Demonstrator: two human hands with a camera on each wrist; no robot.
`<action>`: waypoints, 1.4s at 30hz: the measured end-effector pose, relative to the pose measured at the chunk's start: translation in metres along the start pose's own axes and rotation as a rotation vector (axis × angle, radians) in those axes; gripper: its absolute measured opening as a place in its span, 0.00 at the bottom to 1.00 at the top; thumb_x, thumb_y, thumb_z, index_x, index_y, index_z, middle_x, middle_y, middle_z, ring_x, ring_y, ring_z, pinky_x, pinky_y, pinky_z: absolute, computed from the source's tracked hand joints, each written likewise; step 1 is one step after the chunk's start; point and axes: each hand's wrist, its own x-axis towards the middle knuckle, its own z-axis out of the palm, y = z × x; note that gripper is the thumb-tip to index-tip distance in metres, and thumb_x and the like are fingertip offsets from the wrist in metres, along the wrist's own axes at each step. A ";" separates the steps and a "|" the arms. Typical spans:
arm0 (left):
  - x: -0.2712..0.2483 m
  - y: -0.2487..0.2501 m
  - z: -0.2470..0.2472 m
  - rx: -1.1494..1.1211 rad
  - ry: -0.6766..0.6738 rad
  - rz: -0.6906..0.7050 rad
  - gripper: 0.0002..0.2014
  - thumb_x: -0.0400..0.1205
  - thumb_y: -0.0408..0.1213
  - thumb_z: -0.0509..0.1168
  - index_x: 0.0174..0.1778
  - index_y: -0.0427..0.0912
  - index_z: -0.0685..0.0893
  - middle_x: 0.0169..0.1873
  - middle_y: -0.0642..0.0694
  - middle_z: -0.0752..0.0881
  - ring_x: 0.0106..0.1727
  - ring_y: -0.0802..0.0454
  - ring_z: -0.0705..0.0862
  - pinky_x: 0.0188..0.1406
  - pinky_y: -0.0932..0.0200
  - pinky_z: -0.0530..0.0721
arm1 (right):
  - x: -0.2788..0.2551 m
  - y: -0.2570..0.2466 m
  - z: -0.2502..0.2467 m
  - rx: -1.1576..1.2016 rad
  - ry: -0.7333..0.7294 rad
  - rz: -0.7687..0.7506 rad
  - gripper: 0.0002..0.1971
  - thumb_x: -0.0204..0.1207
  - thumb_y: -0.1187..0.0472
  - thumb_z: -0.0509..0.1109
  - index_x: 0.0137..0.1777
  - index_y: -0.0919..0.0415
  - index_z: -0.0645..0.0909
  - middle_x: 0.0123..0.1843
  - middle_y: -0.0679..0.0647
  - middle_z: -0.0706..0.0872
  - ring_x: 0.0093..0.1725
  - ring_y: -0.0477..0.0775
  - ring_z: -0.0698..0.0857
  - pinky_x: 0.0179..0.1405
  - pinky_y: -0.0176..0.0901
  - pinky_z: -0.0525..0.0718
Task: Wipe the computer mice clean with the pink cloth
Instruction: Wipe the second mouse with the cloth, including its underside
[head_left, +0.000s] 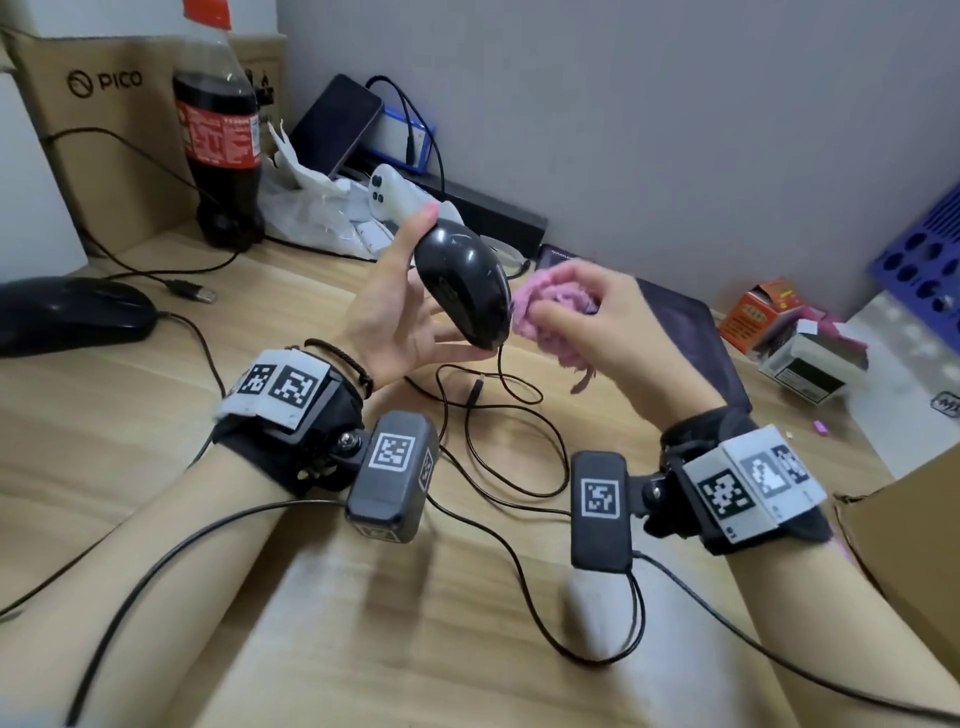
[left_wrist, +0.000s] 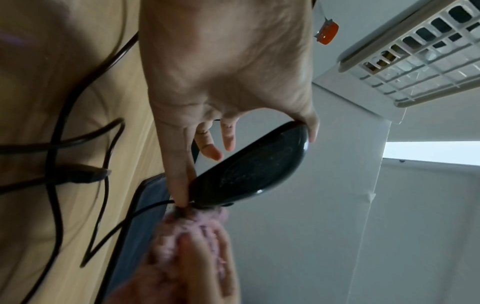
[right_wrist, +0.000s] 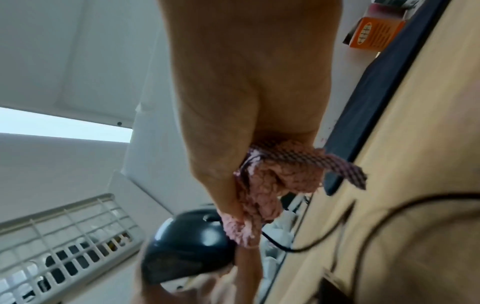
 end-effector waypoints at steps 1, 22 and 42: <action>0.000 -0.001 0.000 0.012 -0.003 -0.002 0.36 0.78 0.69 0.57 0.66 0.41 0.83 0.62 0.36 0.86 0.59 0.32 0.87 0.53 0.36 0.86 | 0.003 -0.009 -0.003 0.041 0.006 -0.022 0.06 0.76 0.66 0.72 0.52 0.58 0.84 0.39 0.55 0.87 0.32 0.49 0.82 0.32 0.49 0.82; -0.001 -0.005 0.000 -0.011 0.022 0.042 0.28 0.81 0.64 0.58 0.66 0.45 0.81 0.61 0.38 0.88 0.61 0.36 0.87 0.54 0.32 0.86 | 0.011 0.000 -0.002 0.038 -0.007 0.066 0.05 0.79 0.65 0.69 0.51 0.56 0.85 0.40 0.53 0.89 0.41 0.61 0.87 0.44 0.66 0.87; 0.005 -0.006 -0.003 -0.045 0.091 0.064 0.39 0.75 0.67 0.65 0.75 0.44 0.75 0.65 0.36 0.84 0.59 0.35 0.88 0.52 0.36 0.87 | 0.021 -0.016 0.005 -0.123 -0.041 -0.084 0.08 0.74 0.67 0.69 0.46 0.54 0.86 0.32 0.49 0.88 0.29 0.43 0.83 0.29 0.42 0.84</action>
